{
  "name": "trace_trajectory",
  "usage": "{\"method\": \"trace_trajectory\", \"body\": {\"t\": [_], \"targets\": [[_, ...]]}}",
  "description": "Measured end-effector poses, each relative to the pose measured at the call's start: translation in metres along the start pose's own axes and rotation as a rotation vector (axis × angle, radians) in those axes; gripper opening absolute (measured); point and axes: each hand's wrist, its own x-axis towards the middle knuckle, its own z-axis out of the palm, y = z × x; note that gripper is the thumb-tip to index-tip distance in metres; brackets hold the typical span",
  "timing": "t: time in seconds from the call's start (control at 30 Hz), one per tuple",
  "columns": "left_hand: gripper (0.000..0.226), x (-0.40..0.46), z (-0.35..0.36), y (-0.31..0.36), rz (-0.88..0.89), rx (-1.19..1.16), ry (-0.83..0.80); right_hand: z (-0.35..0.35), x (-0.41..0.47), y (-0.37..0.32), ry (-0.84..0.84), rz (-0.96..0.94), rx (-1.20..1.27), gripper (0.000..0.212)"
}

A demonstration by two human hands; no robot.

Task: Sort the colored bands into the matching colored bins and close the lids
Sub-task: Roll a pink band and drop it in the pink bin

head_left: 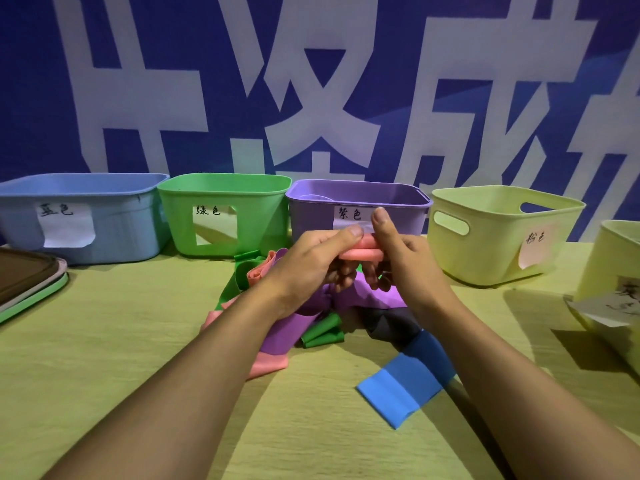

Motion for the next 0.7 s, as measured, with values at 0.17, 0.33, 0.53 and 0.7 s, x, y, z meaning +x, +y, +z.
{"method": "trace_trajectory", "body": {"t": [0.17,0.33,0.53,0.7], "targets": [[0.038,0.000,0.000,0.000,0.010,-0.003,-0.029,-0.001,0.001,0.003,0.021,-0.007,-0.018,0.065],[0.037,0.003,-0.001,-0.003,0.007,0.003,-0.009,-0.001,0.003,0.007,0.035,-0.014,-0.012,0.047],[0.031,0.002,-0.002,-0.003,-0.016,-0.017,-0.001,-0.001,0.006,0.009,0.028,-0.020,-0.014,0.037],[0.048,-0.001,0.000,0.003,-0.021,-0.009,0.018,-0.002,0.007,0.011,-0.003,-0.036,-0.017,0.026]]}}
